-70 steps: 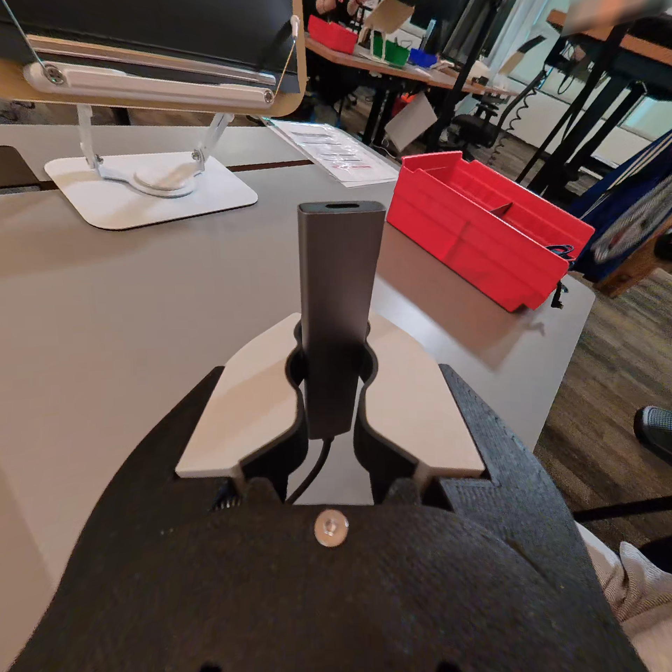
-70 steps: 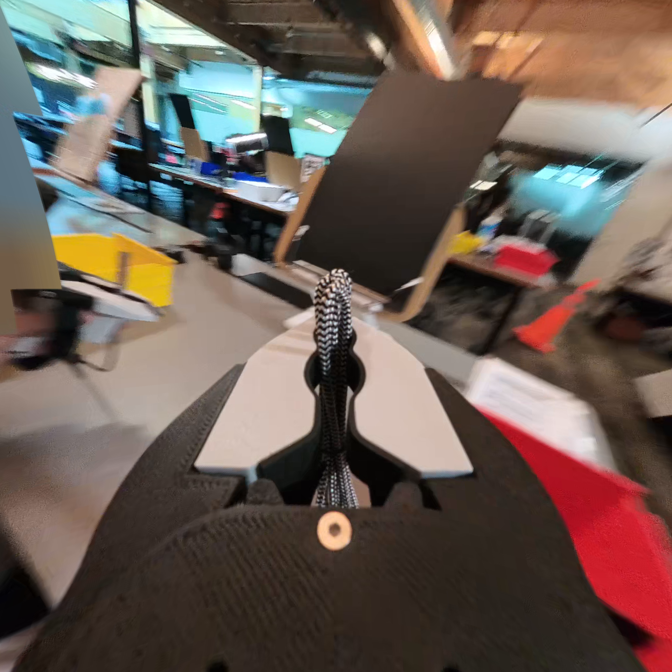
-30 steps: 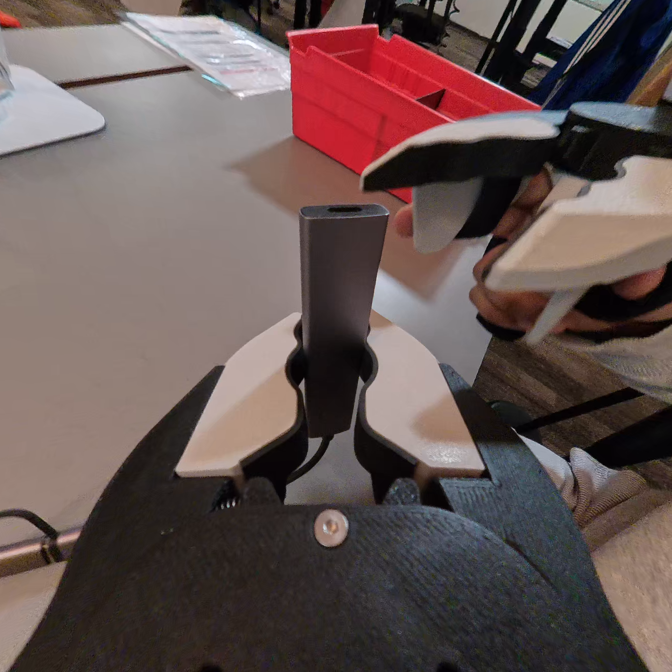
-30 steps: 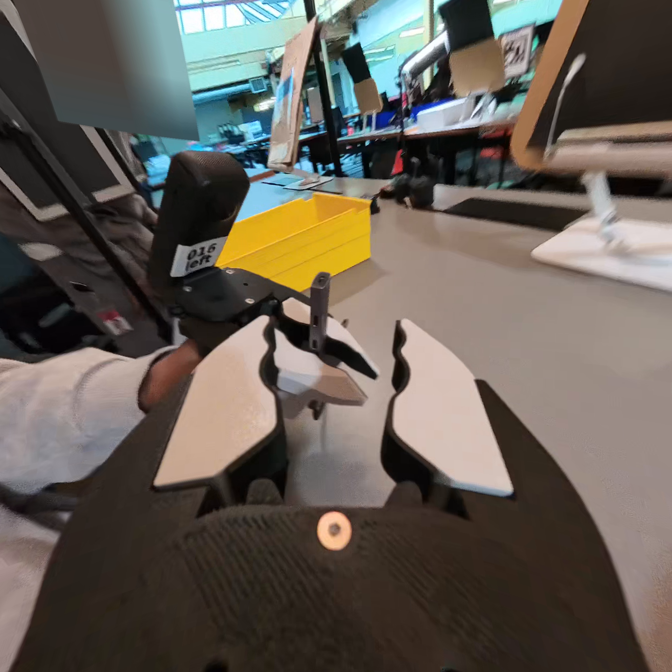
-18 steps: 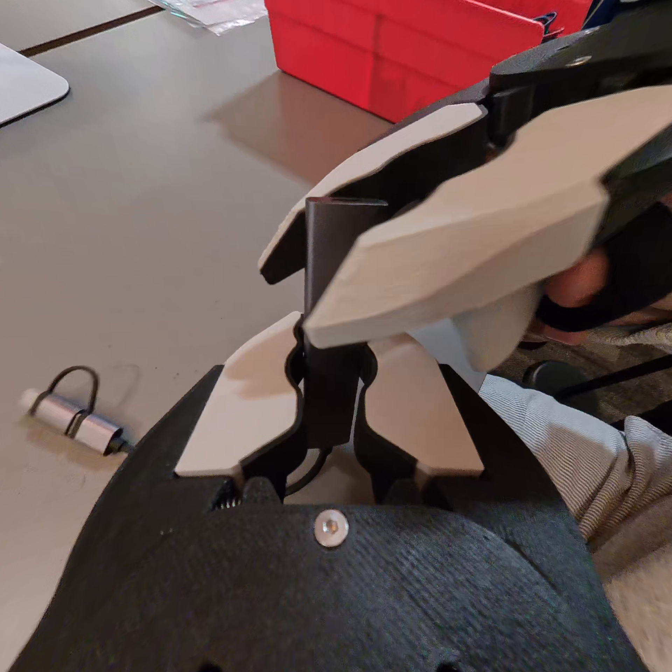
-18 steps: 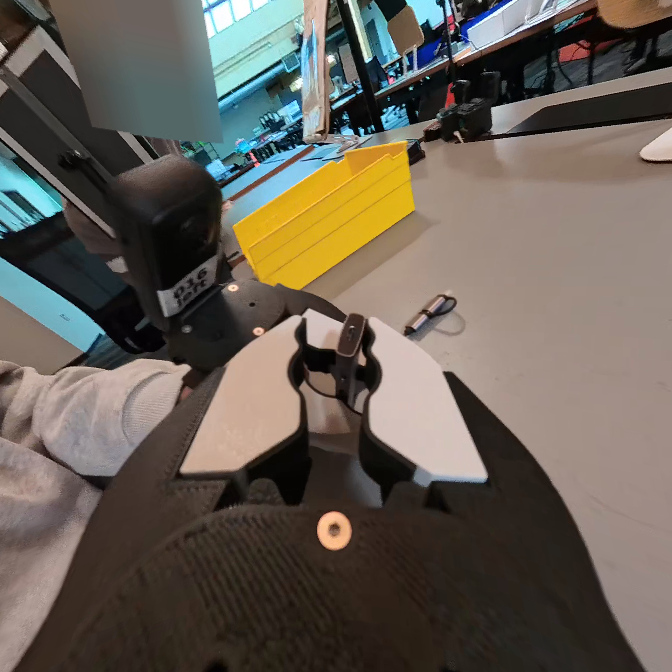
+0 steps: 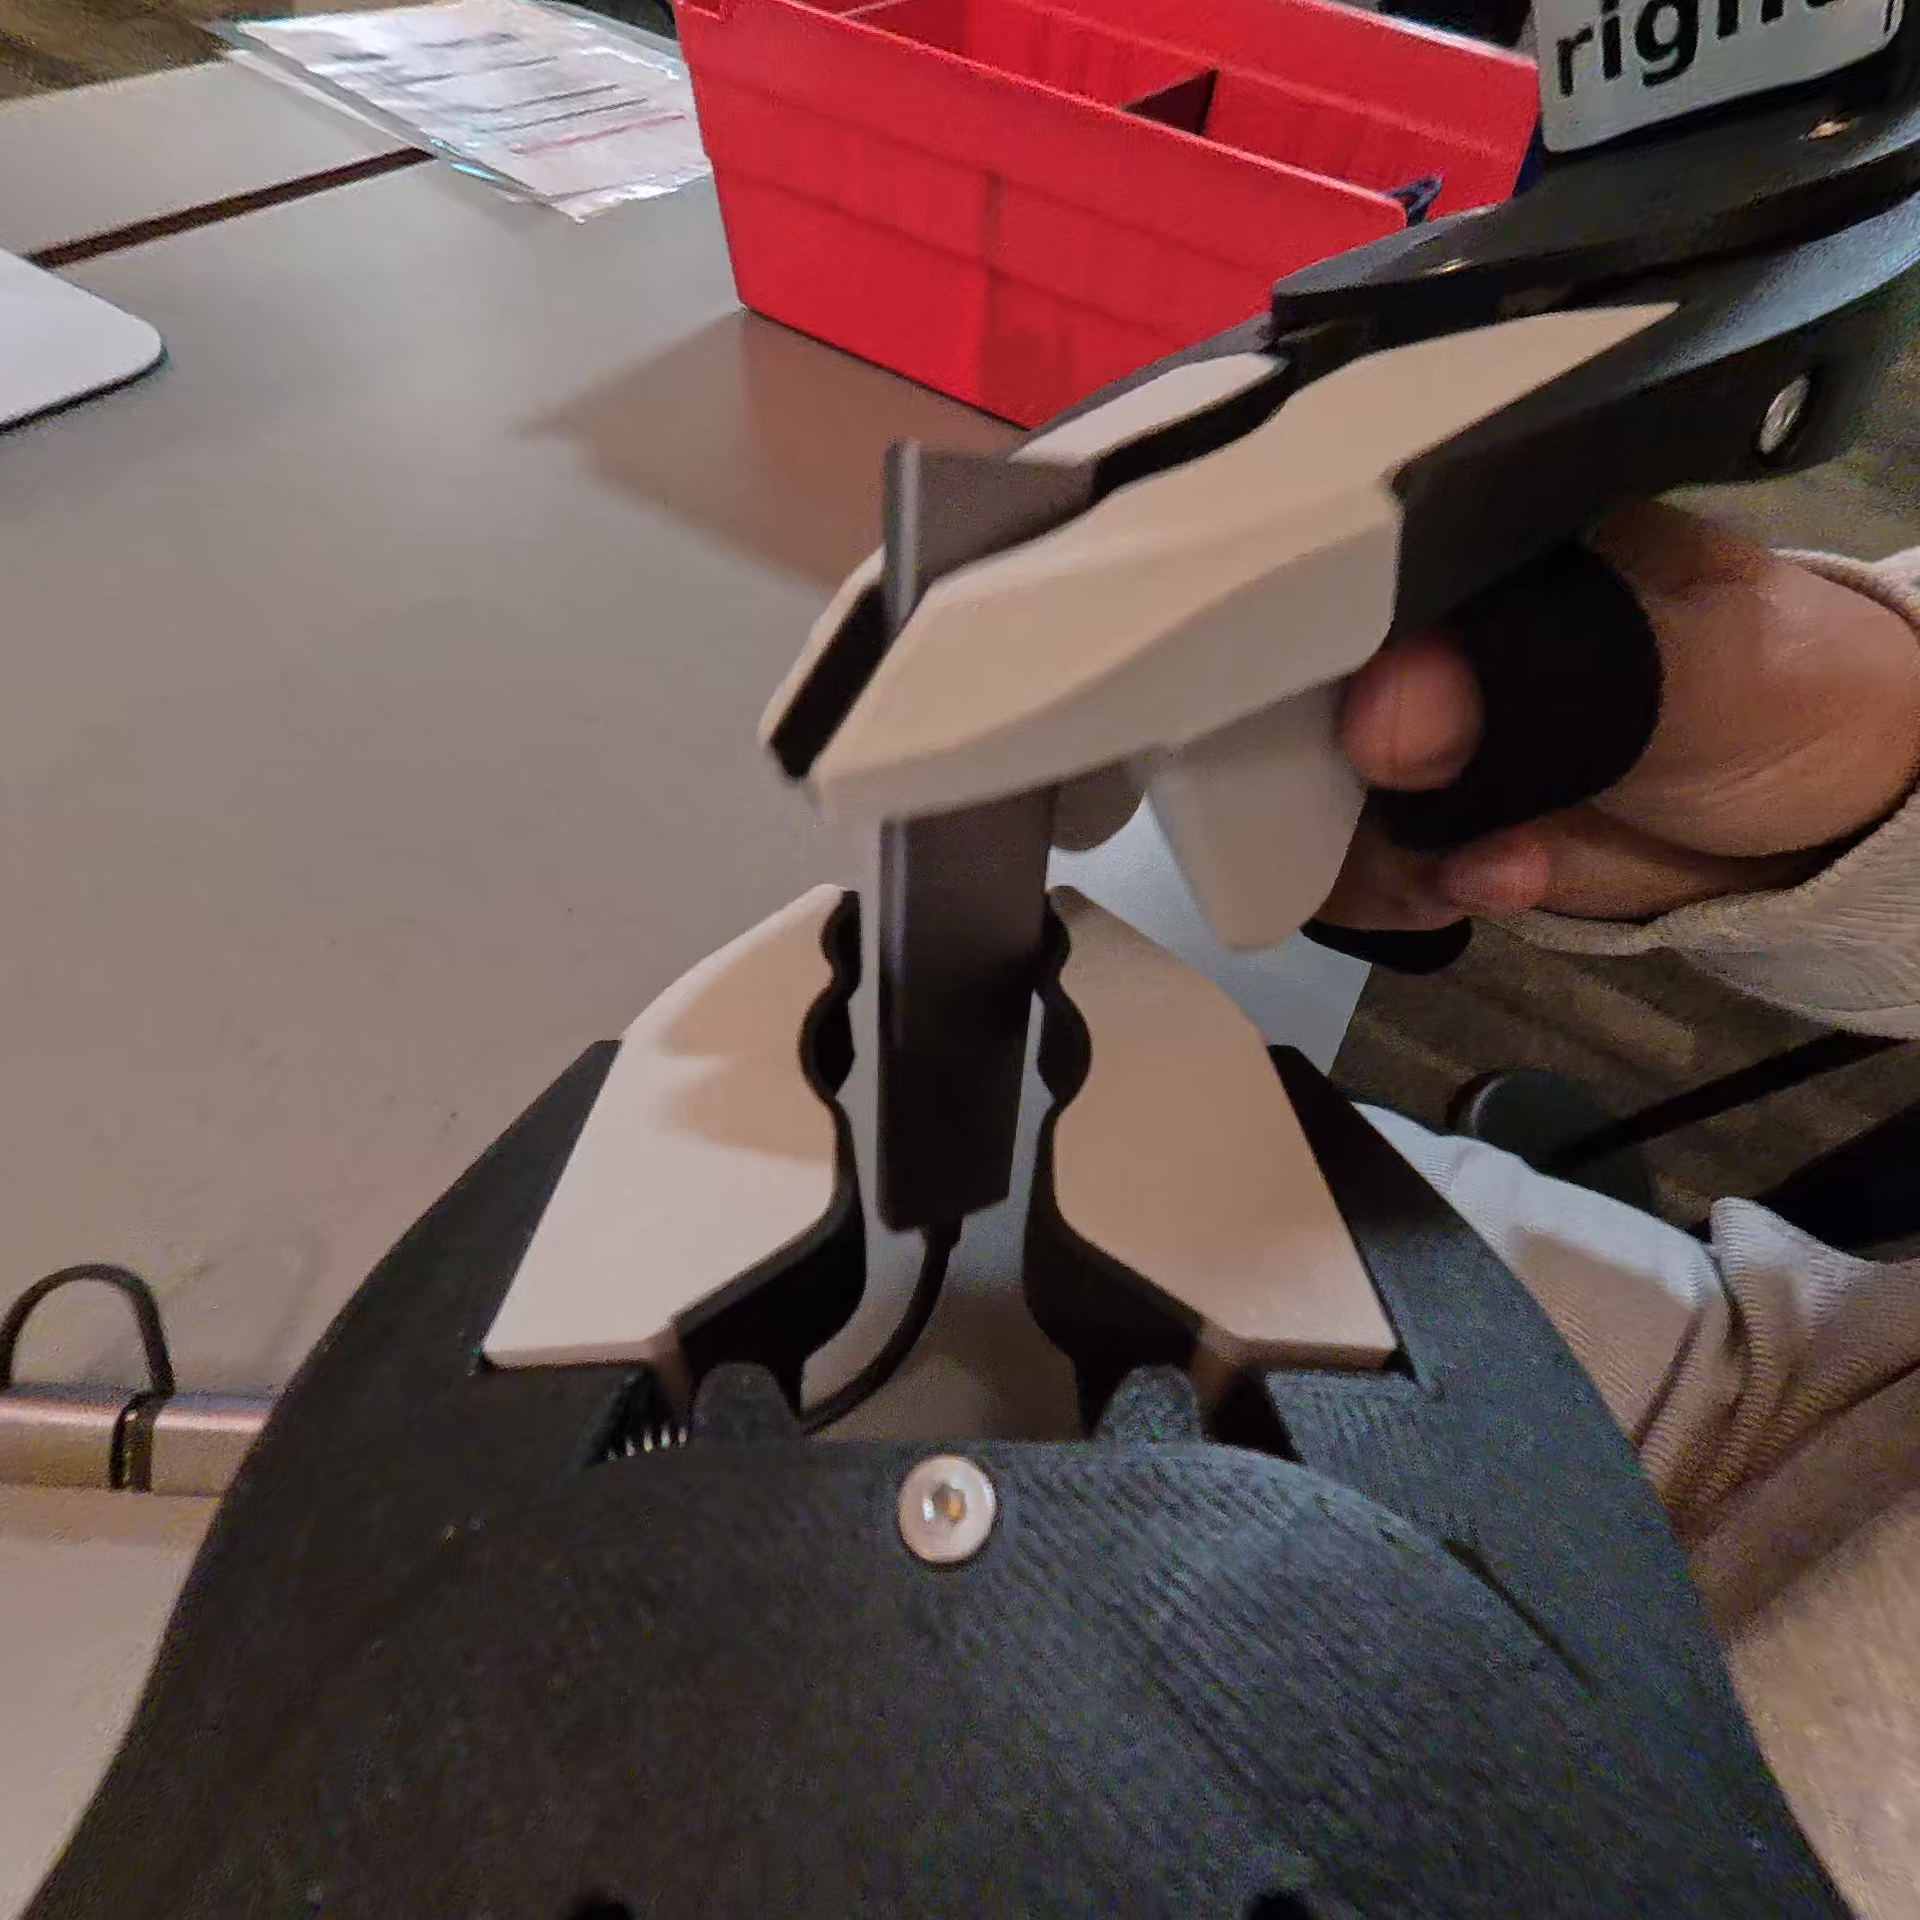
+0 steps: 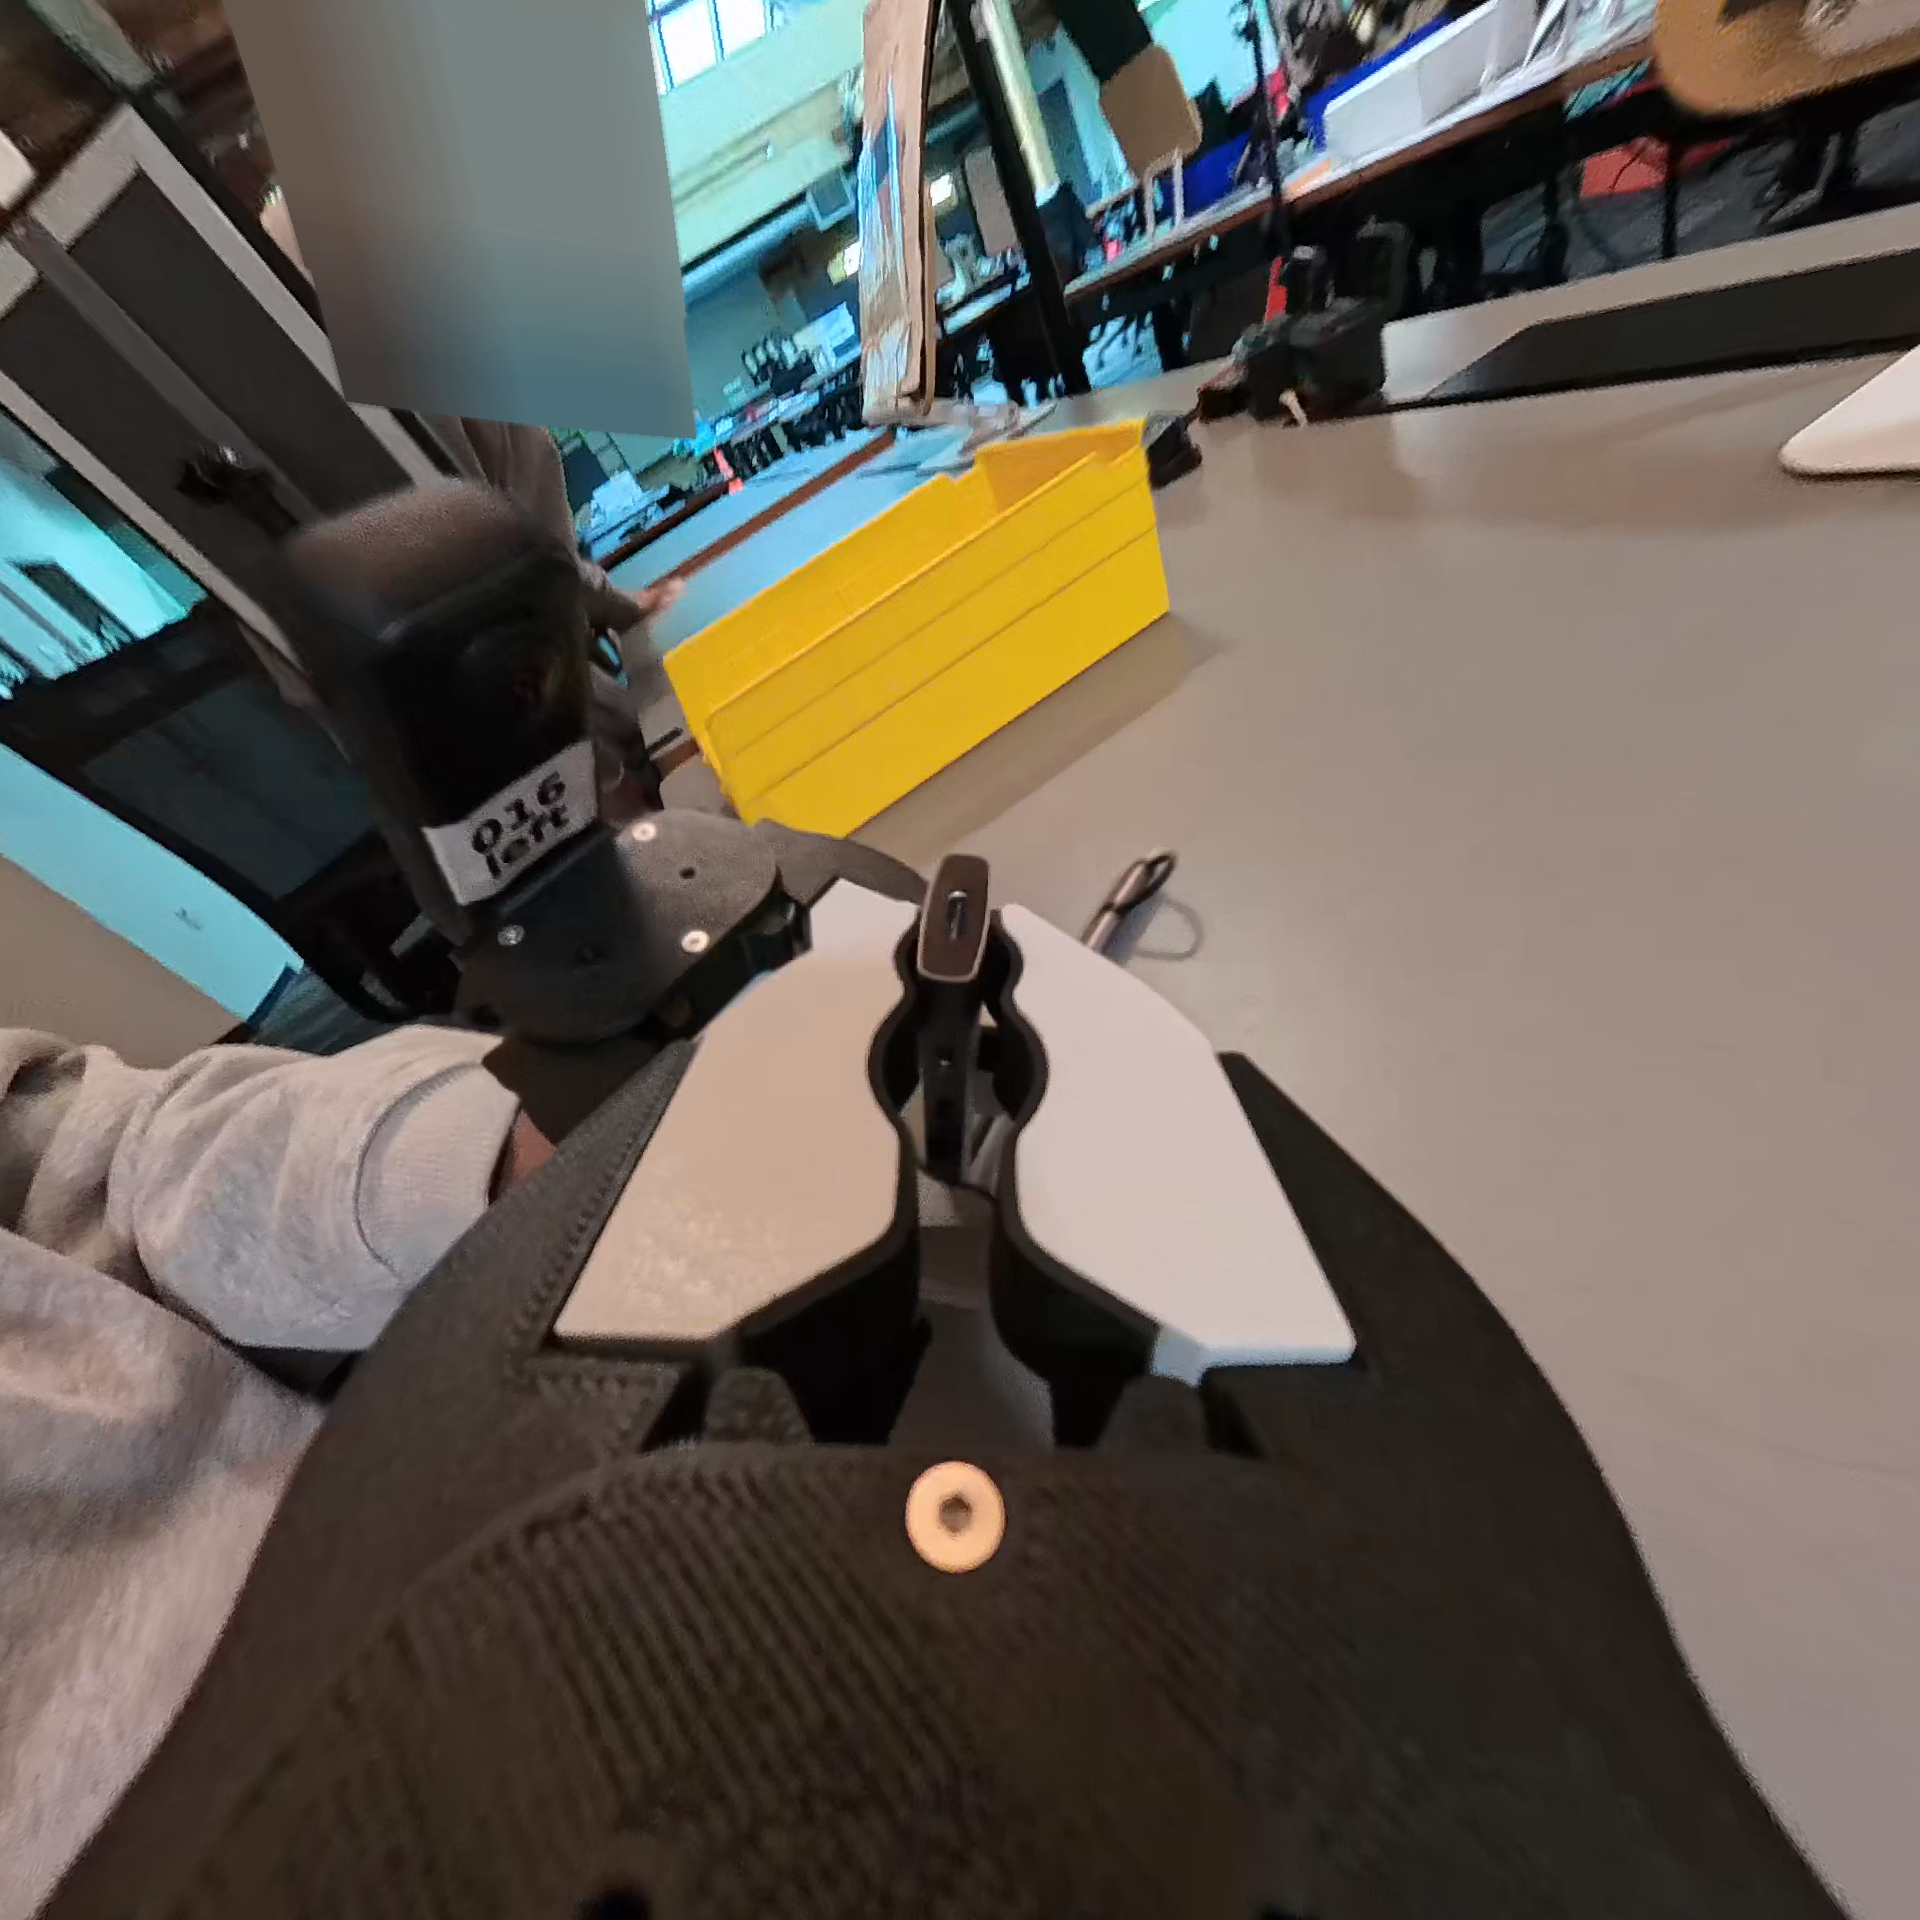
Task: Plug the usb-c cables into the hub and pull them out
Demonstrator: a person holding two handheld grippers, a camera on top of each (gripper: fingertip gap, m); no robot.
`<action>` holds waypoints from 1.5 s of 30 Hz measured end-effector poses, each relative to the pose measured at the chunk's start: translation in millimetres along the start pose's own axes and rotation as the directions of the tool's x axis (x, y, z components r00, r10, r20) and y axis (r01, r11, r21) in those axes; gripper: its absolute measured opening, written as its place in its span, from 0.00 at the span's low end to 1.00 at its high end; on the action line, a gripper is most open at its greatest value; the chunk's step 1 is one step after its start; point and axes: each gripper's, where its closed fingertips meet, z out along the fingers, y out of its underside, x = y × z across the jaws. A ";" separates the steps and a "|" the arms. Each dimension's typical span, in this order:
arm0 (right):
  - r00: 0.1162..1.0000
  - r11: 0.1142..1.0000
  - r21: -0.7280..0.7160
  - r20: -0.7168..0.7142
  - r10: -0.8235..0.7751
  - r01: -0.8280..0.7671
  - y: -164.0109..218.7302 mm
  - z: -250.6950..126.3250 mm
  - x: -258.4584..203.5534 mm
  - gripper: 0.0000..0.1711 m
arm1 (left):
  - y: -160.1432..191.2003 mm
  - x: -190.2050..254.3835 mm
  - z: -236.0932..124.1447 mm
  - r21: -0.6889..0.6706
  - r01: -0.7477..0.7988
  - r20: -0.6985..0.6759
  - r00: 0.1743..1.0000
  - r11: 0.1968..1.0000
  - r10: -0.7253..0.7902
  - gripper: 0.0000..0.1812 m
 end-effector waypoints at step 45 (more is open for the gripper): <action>0.982 0.953 0.249 0.117 0.148 -0.173 -26.3 -18.7 18.7 0.07 | -12.0 20.7 -10.0 0.049 0.410 -0.421 0.835 0.911 -0.353 0.05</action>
